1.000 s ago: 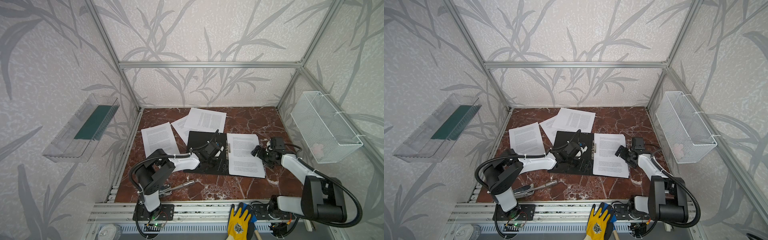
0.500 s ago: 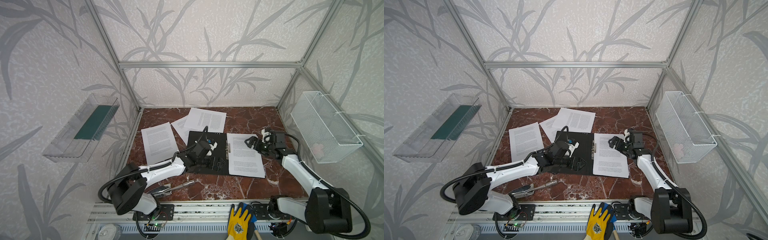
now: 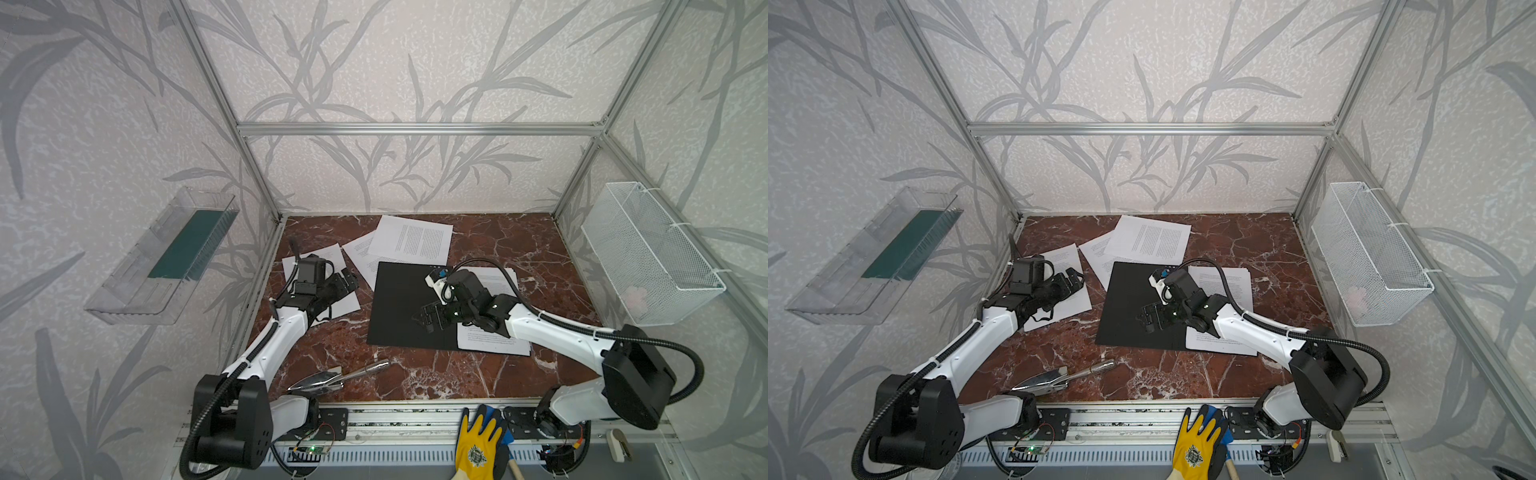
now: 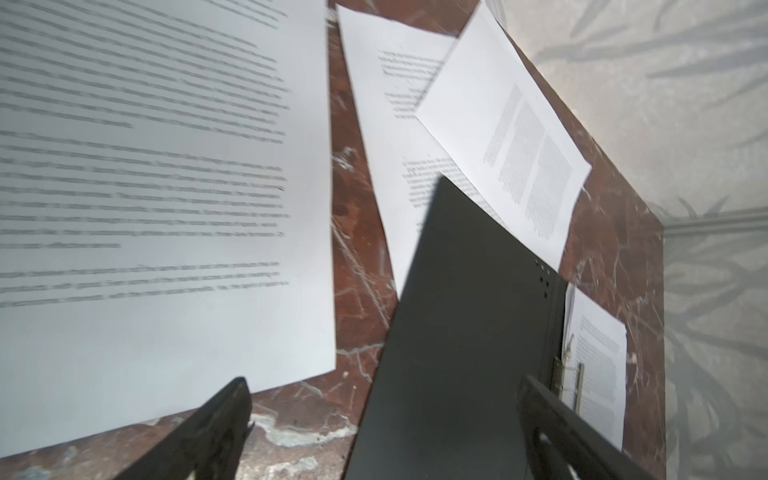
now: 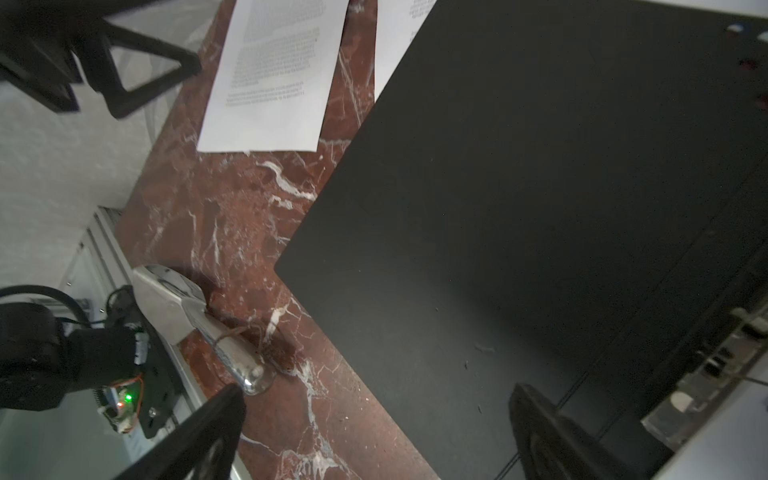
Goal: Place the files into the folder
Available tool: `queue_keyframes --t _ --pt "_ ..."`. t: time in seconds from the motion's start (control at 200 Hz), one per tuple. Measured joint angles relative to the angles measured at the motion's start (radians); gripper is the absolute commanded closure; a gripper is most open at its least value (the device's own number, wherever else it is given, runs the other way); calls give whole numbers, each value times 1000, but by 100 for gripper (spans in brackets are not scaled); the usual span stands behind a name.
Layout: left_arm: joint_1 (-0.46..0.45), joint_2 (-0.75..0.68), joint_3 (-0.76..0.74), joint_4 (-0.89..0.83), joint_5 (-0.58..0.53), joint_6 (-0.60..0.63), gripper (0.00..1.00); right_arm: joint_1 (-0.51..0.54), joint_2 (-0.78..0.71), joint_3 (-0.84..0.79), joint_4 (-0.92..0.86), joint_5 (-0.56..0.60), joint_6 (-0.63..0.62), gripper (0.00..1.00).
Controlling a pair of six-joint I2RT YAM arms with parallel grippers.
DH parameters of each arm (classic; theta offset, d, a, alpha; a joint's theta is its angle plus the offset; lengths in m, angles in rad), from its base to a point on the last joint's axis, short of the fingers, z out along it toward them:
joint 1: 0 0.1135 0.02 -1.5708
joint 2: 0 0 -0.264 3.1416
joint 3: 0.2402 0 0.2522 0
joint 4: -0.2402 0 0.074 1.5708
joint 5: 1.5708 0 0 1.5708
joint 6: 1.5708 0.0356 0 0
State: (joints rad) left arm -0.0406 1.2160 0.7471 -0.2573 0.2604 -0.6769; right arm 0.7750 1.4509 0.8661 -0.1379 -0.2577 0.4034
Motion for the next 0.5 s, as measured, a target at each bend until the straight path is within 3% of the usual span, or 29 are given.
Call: queue_keyframes --t 0.155,0.5 --pt "140 86 65 -63 13 23 3 22 44 -56 97 26 -13 1" --pt "404 478 319 -172 118 207 10 21 194 -97 292 -48 -2 1"
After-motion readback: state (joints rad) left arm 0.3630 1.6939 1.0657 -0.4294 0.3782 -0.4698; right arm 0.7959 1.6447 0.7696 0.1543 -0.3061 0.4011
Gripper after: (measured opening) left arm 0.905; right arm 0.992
